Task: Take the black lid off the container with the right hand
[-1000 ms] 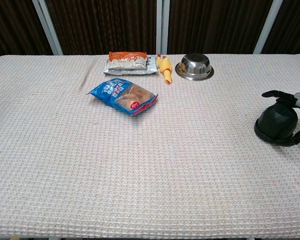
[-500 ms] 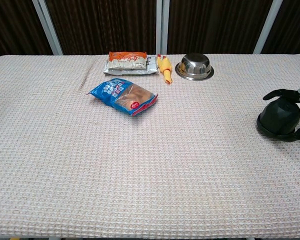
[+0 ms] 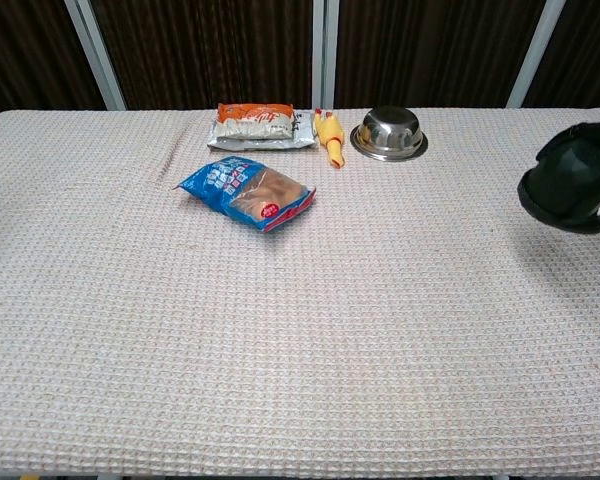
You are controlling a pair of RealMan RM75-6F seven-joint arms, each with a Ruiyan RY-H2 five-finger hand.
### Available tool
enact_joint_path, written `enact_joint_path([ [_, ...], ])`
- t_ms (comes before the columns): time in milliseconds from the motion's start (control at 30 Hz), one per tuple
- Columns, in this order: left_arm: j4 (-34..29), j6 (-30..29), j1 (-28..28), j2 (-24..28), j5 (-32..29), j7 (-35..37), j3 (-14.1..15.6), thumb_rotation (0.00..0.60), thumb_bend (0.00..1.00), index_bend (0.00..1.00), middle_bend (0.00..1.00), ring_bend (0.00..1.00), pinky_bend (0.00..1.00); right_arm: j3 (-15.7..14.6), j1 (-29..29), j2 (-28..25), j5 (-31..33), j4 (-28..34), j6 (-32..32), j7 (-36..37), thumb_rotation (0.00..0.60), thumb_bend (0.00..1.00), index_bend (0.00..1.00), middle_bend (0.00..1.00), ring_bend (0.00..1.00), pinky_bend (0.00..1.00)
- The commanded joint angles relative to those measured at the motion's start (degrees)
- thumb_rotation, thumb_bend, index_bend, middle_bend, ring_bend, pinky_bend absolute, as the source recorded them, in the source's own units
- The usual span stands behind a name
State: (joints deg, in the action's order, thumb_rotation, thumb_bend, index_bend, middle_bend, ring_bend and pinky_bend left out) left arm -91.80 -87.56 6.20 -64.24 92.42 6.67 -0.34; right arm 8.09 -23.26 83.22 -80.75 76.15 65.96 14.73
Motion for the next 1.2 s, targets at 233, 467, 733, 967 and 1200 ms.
enact_joint_path([
  [233,-0.8,0.11,0.14,0.15,0.1,-0.89,-0.05,0.6,0.09,0.16,0.08,0.0,0.15,2.96,4.32,-10.85,-14.46,19.91,21.39,-5.28,0.6,0.17,0.38,0.45,0.11,0.0],
  [467,-0.66,0.55,0.26,-0.32,-0.08,0.1,0.08,0.6,0.09,0.16,0.08,0.0,0.15,-3.27,0.62,-4.59,2.59,6.62,-4.52,-11.7,0.6,0.18,0.4,0.44,0.11,0.0],
  [733,-0.41,0.33,0.3,-0.23,-0.17,-0.08,-0.16,0.6,0.09,0.16,0.08,0.0,0.15,-0.96,1.71,-8.12,-7.87,16.59,7.84,-7.29,0.6,0.2,0.4,0.44,0.11,0.0],
  [967,-0.54,0.54,0.43,-0.61,0.18,-0.73,0.05,0.6,0.09,0.16,0.08,0.0,0.15,-0.52,6.14,-14.57,-22.91,27.68,25.43,-9.21,0.6,0.18,0.4,0.44,0.11,0.0],
  [1200,-0.61,0.52,0.41,-0.53,0.06,-0.6,0.04,0.6,0.09,0.16,0.08,0.0,0.15,-1.48,4.99,-10.67,-13.52,19.83,17.21,-8.46,0.6,0.17,0.4,0.44,0.11,0.0],
])
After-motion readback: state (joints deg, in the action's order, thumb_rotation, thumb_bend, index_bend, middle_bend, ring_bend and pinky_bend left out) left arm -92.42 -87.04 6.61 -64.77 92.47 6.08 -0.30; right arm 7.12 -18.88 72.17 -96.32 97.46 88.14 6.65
